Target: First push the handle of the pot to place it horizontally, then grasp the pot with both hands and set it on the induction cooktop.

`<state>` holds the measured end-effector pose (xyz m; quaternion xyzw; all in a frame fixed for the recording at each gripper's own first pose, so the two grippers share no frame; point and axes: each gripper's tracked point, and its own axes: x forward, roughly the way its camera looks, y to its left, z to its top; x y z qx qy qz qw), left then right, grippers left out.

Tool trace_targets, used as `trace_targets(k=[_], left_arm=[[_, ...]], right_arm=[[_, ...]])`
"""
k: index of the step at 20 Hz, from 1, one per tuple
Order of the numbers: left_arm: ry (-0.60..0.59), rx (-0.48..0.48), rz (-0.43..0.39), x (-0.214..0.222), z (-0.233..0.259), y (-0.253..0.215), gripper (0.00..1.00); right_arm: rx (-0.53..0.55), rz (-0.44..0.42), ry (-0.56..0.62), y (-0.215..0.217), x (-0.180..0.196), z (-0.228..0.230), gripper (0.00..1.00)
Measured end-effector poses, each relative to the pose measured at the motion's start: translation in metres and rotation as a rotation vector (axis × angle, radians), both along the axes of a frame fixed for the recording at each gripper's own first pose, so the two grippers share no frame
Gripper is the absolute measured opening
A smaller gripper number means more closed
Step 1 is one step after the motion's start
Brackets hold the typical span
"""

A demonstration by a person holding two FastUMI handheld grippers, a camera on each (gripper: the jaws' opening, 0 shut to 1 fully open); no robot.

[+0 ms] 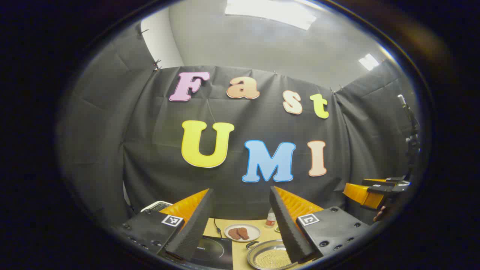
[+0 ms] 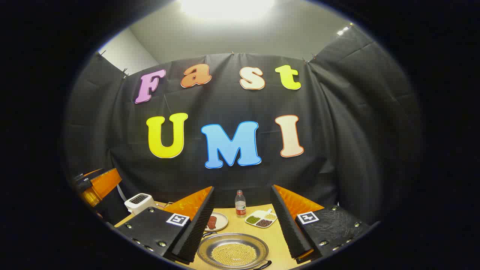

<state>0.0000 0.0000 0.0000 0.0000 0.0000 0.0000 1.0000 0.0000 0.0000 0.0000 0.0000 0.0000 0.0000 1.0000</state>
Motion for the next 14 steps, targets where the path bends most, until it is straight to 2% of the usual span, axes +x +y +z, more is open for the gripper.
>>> trace_targets(k=[14], left_arm=[[0.046, 0.005, 0.007, -0.009, -0.017, 0.005, 0.95]], right_arm=[[-0.009, -0.025, 0.025, -0.011, -0.003, -0.014, 0.89]])
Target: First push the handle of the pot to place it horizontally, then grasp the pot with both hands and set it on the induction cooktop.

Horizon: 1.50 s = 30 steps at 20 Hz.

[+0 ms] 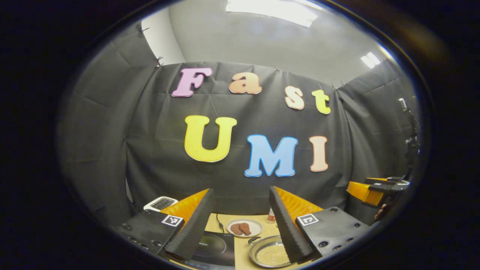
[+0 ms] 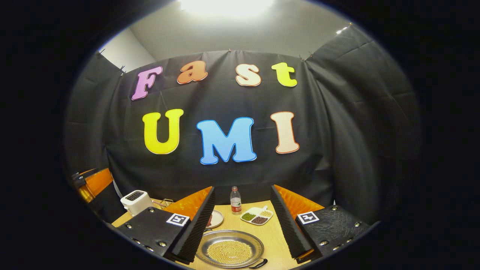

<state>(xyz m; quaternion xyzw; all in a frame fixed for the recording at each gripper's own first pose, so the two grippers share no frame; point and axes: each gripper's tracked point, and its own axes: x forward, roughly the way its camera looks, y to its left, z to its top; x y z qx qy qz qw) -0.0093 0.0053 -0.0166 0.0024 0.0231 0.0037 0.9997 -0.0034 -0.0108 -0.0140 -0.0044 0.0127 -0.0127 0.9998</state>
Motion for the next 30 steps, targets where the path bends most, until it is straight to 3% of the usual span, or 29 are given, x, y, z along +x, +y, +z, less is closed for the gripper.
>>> trace_targets(k=[9, 21, 22, 24, 25, 27, 28, 30], left_arm=[[0.024, 0.009, 0.018, 0.005, -0.013, 0.002, 0.95], [0.061, 0.024, 0.04, 0.01, -0.028, 0.009, 0.95], [0.065, 0.022, 0.045, 0.01, -0.029, 0.011, 0.95], [0.073, 0.01, 0.05, 0.01, -0.031, 0.01, 0.95], [0.076, 0.007, 0.053, 0.011, -0.034, 0.011, 0.95], [0.08, 0.006, 0.055, 0.01, -0.035, 0.012, 0.95], [0.08, 0.008, 0.054, 0.01, -0.033, 0.011, 0.95], [0.081, 0.013, 0.052, 0.012, -0.034, 0.012, 0.95]], right_arm=[[-0.037, 0.053, 0.086, 0.007, 0.011, -0.034, 0.89], [-0.013, 0.156, 0.361, 0.016, 0.009, -0.145, 0.89], [-0.009, 0.145, 0.39, 0.01, 0.006, -0.154, 0.86], [0.024, 0.157, 0.447, 0.013, 0.003, -0.173, 0.62], [0.033, 0.152, 0.472, 0.011, 0.003, -0.182, 0.61], [0.057, 0.144, 0.52, 0.007, 0.0, -0.202, 0.25], [0.07, 0.165, 0.548, 0.01, -0.001, -0.212, 0.18], [0.062, 0.189, 0.595, 0.012, 0.0, -0.239, 0.16]])
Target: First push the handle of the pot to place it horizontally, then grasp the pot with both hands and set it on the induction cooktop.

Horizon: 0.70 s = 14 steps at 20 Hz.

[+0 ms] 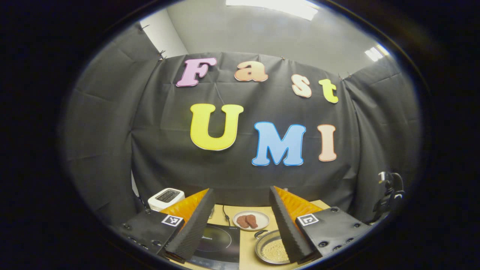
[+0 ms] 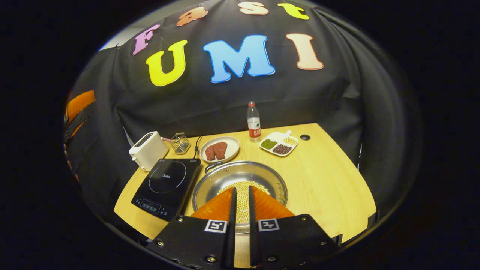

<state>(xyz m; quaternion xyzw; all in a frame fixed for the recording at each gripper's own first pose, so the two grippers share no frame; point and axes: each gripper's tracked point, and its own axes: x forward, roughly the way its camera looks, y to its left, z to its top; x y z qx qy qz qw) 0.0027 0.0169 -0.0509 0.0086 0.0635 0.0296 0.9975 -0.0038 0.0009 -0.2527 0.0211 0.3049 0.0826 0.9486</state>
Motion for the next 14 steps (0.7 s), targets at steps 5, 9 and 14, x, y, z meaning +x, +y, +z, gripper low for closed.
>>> trace_targets(k=[5, 9, 14], left_arm=[[0.009, -0.005, -0.003, 0.003, -0.004, -0.001, 0.95], [0.011, -0.005, 0.003, 0.005, -0.004, 0.002, 0.95], [0.023, -0.006, 0.025, 0.005, -0.011, 0.01, 0.95]], right_arm=[[-0.058, 0.096, 0.133, -0.003, -0.032, -0.038, 0.11], [-0.086, 0.132, 0.236, -0.002, -0.049, -0.064, 0.11], [-0.122, 0.12, 0.363, -0.016, -0.065, -0.098, 0.11]])
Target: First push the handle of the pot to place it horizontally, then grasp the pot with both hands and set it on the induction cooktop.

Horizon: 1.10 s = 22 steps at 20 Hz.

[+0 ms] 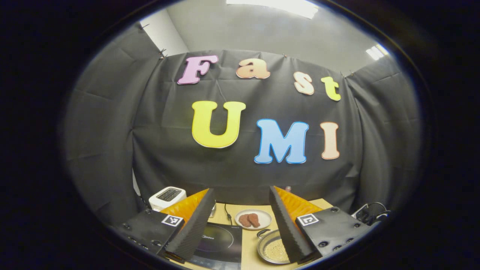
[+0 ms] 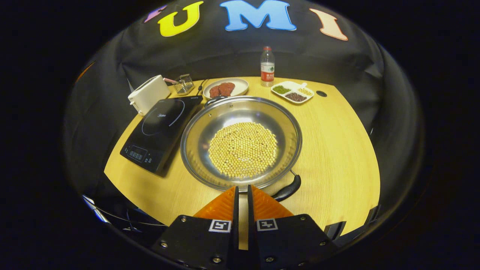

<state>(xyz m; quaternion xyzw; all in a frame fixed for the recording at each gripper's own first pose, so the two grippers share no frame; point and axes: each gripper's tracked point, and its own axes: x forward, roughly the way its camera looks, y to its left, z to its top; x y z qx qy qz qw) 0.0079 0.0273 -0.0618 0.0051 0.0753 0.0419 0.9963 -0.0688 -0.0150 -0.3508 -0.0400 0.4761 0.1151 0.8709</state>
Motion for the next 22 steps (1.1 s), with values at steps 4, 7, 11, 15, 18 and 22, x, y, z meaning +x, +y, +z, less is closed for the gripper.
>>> trace_targets(k=[4, 7, 11, 15, 18, 22], left_arm=[[0.016, 0.006, 0.021, -0.001, -0.008, 0.006, 0.95], [0.029, 0.005, 0.032, -0.002, -0.012, 0.007, 0.95], [0.038, 0.011, 0.043, -0.001, -0.016, 0.006, 0.95], [0.045, 0.016, 0.049, -0.001, -0.017, 0.006, 0.95], [0.05, 0.018, 0.046, -0.001, -0.019, 0.003, 0.95], [0.057, 0.02, 0.039, 0.003, -0.022, -0.001, 0.95]], right_arm=[[-0.002, -0.035, 0.079, -0.005, -0.008, -0.01, 0.11], [0.008, -0.04, 0.137, -0.005, -0.011, -0.02, 0.11], [0.001, -0.056, 0.173, -0.008, -0.009, -0.034, 0.11], [-0.005, -0.09, 0.183, -0.011, -0.004, -0.038, 0.05], [-0.026, -0.097, 0.172, -0.018, 0.003, -0.037, 0.04], [-0.064, -0.108, 0.183, -0.035, 0.008, -0.041, 0.04]])
